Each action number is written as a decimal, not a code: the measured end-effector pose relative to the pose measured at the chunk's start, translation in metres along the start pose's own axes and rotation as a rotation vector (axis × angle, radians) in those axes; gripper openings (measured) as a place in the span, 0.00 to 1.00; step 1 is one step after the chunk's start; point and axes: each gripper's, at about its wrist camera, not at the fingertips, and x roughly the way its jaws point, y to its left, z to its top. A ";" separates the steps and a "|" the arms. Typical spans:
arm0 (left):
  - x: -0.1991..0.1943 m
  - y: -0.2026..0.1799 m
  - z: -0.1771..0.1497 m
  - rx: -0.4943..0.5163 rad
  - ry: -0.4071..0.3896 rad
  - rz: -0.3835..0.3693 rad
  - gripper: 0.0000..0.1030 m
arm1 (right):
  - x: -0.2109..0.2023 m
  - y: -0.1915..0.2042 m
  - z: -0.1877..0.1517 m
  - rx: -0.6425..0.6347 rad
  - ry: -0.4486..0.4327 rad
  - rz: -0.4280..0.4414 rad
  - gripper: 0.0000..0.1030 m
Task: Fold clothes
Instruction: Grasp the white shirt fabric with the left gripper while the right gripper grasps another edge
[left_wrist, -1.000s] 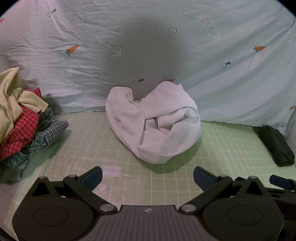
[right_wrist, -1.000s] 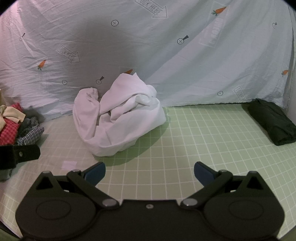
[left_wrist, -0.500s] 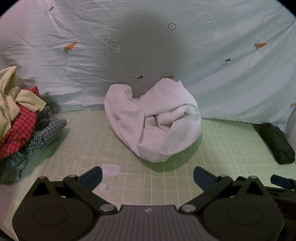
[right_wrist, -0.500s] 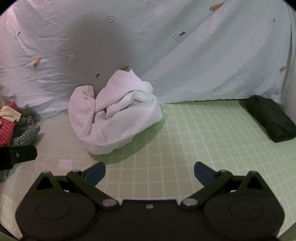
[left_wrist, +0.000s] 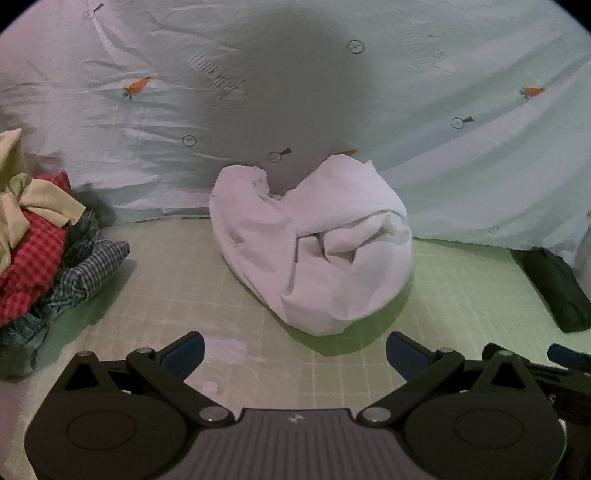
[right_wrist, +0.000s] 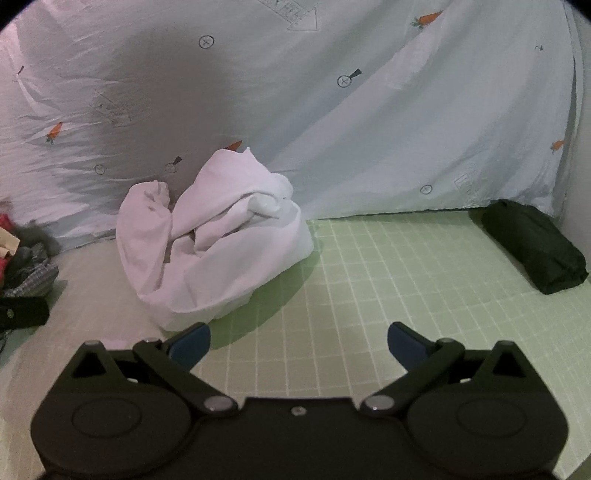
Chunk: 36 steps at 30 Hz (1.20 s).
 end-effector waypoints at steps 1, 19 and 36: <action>0.006 0.001 0.002 -0.005 0.007 -0.002 1.00 | 0.004 -0.001 0.001 -0.001 0.005 -0.005 1.00; 0.153 0.054 0.054 -0.275 0.156 0.048 1.00 | 0.162 -0.039 0.062 0.078 0.107 -0.046 1.00; 0.268 0.071 0.111 -0.495 0.175 -0.129 0.78 | 0.319 -0.068 0.075 0.721 0.205 0.250 0.78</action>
